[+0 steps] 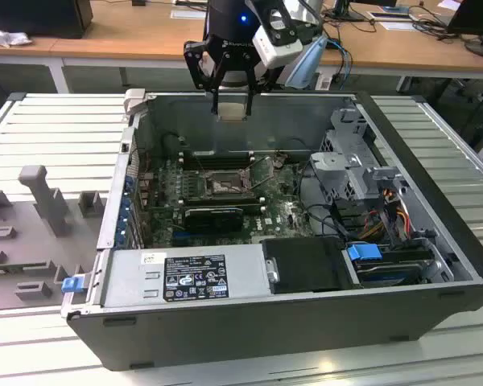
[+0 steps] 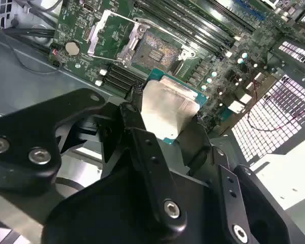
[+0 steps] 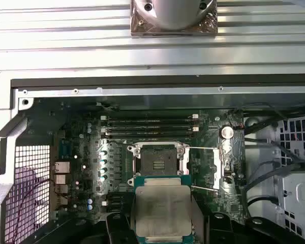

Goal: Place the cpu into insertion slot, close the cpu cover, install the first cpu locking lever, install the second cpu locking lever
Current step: 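Place the cpu into insertion slot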

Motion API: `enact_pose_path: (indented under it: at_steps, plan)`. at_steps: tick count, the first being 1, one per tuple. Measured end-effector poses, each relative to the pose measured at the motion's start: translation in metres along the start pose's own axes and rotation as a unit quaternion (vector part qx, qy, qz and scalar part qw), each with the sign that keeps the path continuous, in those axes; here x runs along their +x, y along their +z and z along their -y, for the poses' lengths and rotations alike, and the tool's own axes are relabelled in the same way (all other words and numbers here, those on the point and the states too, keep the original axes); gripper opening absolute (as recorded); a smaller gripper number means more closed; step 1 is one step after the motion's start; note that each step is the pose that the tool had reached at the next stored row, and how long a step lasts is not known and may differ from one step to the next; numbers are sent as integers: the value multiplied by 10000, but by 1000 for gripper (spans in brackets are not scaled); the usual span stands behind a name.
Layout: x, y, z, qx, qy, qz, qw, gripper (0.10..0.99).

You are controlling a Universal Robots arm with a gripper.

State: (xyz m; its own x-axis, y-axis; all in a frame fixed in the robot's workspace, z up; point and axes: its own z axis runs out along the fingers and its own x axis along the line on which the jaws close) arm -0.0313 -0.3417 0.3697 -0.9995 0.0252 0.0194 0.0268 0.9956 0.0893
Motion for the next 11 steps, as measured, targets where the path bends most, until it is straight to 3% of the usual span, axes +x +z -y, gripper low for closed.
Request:
enact_pose_path:
  at_steps: [5, 11]
  plan:
    - [0, 2, 0, -7, 409, 37, 9992, 533]
    - [-1, 43, 5, -6, 420, 34, 9991, 533]
